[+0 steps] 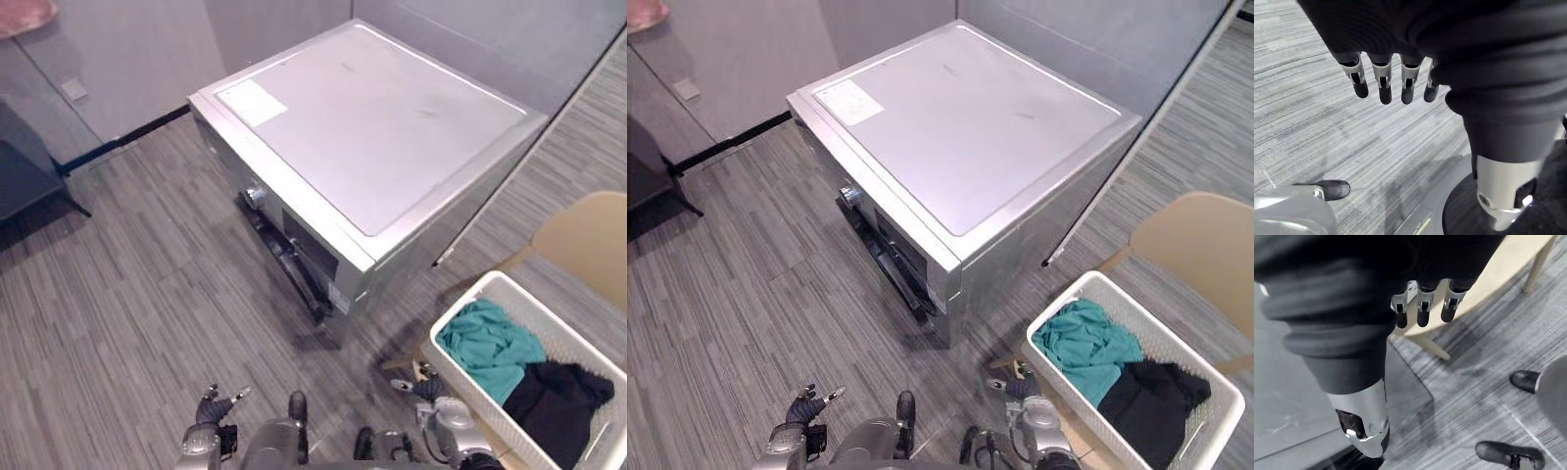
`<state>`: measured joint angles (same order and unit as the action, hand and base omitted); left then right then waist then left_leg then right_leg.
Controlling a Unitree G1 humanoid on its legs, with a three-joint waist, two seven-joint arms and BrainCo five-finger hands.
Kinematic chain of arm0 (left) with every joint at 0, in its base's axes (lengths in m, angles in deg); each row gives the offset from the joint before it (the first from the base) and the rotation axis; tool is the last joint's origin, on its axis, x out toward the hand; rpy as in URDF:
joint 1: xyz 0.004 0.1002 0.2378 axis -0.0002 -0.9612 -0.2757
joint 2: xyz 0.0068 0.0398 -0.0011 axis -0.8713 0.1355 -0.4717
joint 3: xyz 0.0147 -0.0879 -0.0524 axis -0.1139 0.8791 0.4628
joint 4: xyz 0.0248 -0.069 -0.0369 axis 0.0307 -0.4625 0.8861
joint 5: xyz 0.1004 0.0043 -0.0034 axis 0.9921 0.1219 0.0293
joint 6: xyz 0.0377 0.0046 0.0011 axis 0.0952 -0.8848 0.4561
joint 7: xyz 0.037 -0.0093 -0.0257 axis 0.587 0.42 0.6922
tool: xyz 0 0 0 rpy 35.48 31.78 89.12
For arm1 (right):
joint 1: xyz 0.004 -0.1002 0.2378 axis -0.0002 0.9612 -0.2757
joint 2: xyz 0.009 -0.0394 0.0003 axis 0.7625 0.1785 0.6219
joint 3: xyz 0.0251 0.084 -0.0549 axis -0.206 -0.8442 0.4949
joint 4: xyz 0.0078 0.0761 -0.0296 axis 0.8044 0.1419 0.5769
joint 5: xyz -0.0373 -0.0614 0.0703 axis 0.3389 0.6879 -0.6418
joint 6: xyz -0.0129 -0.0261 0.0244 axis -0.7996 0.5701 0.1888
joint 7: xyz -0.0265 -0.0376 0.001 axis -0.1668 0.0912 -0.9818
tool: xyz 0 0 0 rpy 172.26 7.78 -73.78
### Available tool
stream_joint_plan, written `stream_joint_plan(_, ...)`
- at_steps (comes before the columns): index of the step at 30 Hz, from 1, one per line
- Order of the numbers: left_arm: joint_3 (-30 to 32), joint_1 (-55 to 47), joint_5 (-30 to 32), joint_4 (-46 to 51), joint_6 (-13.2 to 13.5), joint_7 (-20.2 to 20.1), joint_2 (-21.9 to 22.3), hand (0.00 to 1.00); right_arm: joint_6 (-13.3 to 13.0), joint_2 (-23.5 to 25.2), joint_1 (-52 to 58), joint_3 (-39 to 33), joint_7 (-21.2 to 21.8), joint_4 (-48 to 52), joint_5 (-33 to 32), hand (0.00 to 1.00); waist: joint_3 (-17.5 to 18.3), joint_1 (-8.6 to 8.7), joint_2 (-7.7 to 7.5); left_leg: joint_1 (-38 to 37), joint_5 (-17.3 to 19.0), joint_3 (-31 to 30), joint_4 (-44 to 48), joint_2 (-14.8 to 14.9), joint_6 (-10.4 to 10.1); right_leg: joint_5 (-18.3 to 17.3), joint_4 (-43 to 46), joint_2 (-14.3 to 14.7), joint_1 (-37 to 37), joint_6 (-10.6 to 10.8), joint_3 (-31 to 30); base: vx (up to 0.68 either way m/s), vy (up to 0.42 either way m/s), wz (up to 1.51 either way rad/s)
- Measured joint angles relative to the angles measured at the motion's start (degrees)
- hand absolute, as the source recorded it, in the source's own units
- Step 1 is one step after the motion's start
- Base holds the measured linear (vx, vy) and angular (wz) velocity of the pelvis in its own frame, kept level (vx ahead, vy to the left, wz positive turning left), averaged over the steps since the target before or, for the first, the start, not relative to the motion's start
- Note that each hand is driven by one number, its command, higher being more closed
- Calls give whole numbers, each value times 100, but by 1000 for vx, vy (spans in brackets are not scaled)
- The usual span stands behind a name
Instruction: Pick up the laundry basket with both hands and put the clothes into the washing machine.
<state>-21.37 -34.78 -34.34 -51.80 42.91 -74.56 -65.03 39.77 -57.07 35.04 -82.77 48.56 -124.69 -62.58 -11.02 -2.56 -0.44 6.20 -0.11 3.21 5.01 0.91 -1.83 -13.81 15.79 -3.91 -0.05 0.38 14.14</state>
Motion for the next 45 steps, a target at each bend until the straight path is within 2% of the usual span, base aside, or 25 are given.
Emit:
stream_joint_plan(4,0,92,-1,12,-14,5,35,0,-19,123,-535,523,62,140,-57,0,-214,-88,90,195,-109,-85,-33,-20,48,90,-13,8,146,35,40,-24,16,16)
stream_joint_plan(5,0,164,-1,15,-13,9,51,0,-43,123,-746,620,54,185,-64,0,-309,-177,137,298,-179,-104,-27,-15,56,154,4,14,244,19,51,-100,33,17)
stream_joint_plan(7,7,219,-8,74,-9,23,102,0,-49,118,-1083,684,2,469,-99,0,-444,-231,241,575,-244,-179,16,-15,69,207,21,15,459,37,141,-124,43,23)
stream_joint_plan(9,7,290,-6,158,0,132,117,0,-170,115,-1369,689,-46,967,-116,0,-700,-448,312,819,-245,-239,150,-27,69,203,115,-6,660,37,163,-137,55,13)
stream_joint_plan(11,7,303,-7,166,-1,154,125,0,-236,102,-1537,629,-186,1313,-119,0,-791,-470,345,950,-241,-350,165,-83,73,169,218,-53,774,48,221,-157,45,28)
stream_joint_plan(16,9,309,-24,253,37,245,142,0,-315,35,-1847,143,-557,1857,-214,0,-906,-512,342,1200,-230,-298,152,-192,99,3,438,-227,1011,105,319,-125,47,27)
stream_joint_plan(20,19,319,-36,410,67,266,149,0,-317,17,-1963,-36,-829,1984,-212,0,-993,-622,325,1409,-421,-359,148,-227,131,-10,559,-258,1252,113,348,-34,13,8)
stream_joint_plan(23,16,359,-46,509,81,278,160,0,-306,-1,-2040,-134,-992,2107,-211,0,-1096,-614,343,1476,-543,-468,92,-307,162,-85,739,-343,1366,131,446,-2,-15,25)
stream_joint_plan(27,4,456,-61,636,104,351,153,0,-295,-10,-2467,-296,-1127,2100,-214,0,-1302,-715,344,1621,-631,-544,55,-310,137,-101,863,-344,1552,111,474,-24,-29,10)
stream_joint_plan(33,-91,622,-176,647,104,361,151,0,-220,-248,-3194,-316,-1115,1067,-496,0,-1421,-799,381,1818,-858,-856,-123,-394,114,-189,1034,-395,1779,75,649,-8,-51,24)
stream_joint_plan(36,-232,772,-277,649,108,360,153,0,-223,-228,-3443,-149,-949,869,-771,0,-1435,-816,407,1982,-927,-1013,-129,-401,80,-203,1057,-384,1898,69,780,3,-58,17)
stream_joint_plan(39,-277,955,-384,702,116,362,154,0,-250,5,-3514,10,-1090,773,-1029,0,-1437,-864,411,2087,-971,-1281,-137,-401,3,-253,1050,-330,1922,34,980,-9,-100,28)
stream_joint_plan(43,-369,1180,-550,977,219,371,183,0,-158,37,-4013,19,-1267,770,-1482,0,-1466,-1094,472,2311,-991,-1764,-315,-398,-142,-329,1001,-290,1983,-8,1584,-52,-132,58)
stream_joint_plan(44,-398,1286,-565,1038,234,375,216,0,-102,106,-4211,42,-1290,770,-1661,0,-1472,-1177,480,2469,-713,-1735,-325,-399,-511,-316,895,-340,1983,-51,1885,-59,-124,107)
stream_joint_plan(45,-397,1415,-587,1042,229,376,301,0,-114,123,-4443,88,-1286,792,-1749,0,-1483,-1277,500,2691,-726,-1695,-77,-413,-347,-324,903,-444,2031,-81,2134,-23,-159,128)
